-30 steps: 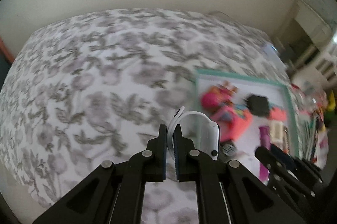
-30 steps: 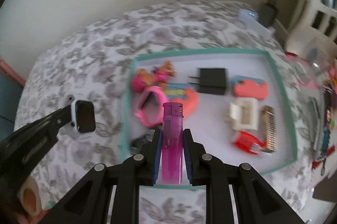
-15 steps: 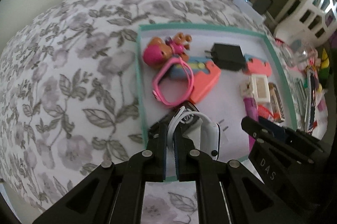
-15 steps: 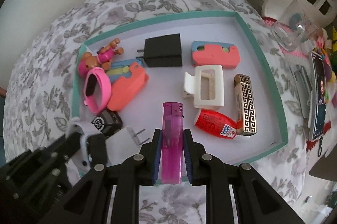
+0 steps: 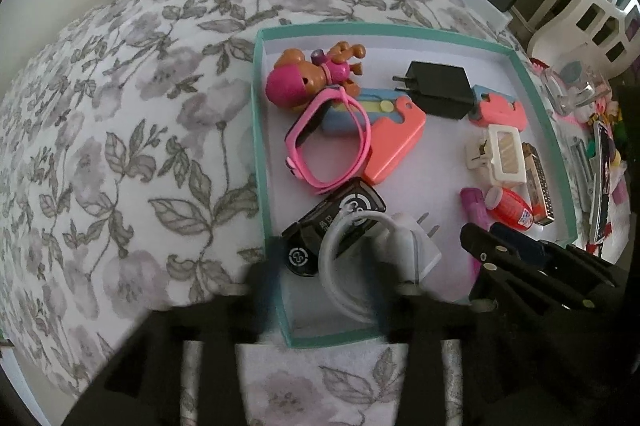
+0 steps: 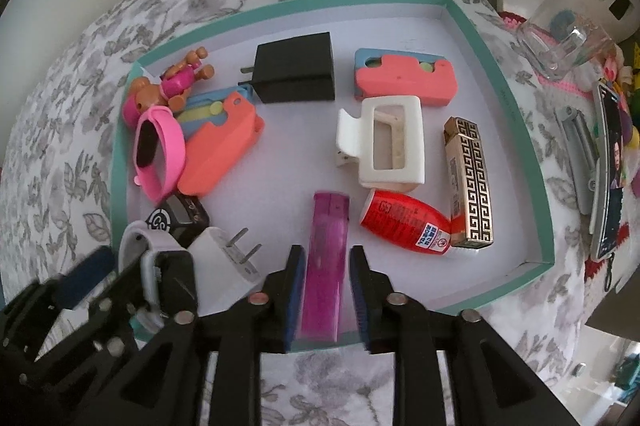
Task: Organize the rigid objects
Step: 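Open both tools to release the lighter and watch in the tray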
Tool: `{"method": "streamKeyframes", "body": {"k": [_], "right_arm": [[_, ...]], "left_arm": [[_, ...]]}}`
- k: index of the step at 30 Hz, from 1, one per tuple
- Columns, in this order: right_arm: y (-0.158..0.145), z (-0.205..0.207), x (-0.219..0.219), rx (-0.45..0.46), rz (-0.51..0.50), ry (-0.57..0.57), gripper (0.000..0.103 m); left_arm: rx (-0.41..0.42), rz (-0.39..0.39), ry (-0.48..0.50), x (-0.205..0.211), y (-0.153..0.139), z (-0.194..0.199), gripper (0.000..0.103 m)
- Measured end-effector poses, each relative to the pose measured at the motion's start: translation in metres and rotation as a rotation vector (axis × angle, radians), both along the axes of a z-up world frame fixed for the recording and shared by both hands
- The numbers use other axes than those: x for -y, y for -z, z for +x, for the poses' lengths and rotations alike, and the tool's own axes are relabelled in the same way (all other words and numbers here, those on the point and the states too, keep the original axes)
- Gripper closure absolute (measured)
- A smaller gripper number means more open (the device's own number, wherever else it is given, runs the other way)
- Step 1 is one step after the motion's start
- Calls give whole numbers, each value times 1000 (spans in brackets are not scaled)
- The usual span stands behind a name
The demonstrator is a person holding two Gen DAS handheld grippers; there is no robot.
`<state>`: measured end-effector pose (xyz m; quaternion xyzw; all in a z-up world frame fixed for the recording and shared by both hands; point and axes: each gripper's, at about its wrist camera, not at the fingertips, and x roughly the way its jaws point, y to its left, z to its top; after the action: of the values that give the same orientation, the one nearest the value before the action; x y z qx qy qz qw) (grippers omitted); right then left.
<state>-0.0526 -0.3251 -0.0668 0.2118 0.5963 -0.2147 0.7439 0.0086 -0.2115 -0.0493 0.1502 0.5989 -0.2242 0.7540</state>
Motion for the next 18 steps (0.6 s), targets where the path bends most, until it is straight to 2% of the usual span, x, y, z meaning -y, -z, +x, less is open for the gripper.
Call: {"method": "streamKeyframes", "body": {"k": [1, 2, 6, 10, 12, 14, 18], "right_arm": [[-1, 0, 1, 0, -5, 6, 61], [-1, -1, 1, -1, -12, 8, 59], [-3, 0, 3, 2, -15, 5, 59], [-11, 0, 2, 16, -32, 7, 47], [-17, -2, 1, 30, -47, 11, 43], [-21, -1, 0, 44, -57, 13, 38], [-25, -1, -3, 67, -62, 10, 27]], "left_arm": [[8, 2, -3, -1, -1, 1, 48], [9, -5, -9, -3, -4, 2, 47], [-17, -33, -33, -9, -8, 7, 42], [-25, -39, -56, -17, -13, 10, 39], [-8, -43, -83, -24, -19, 14, 32], [26, -33, -116, -31, -24, 18, 21], [68, 3, -188, -48, -25, 27, 16]]}}
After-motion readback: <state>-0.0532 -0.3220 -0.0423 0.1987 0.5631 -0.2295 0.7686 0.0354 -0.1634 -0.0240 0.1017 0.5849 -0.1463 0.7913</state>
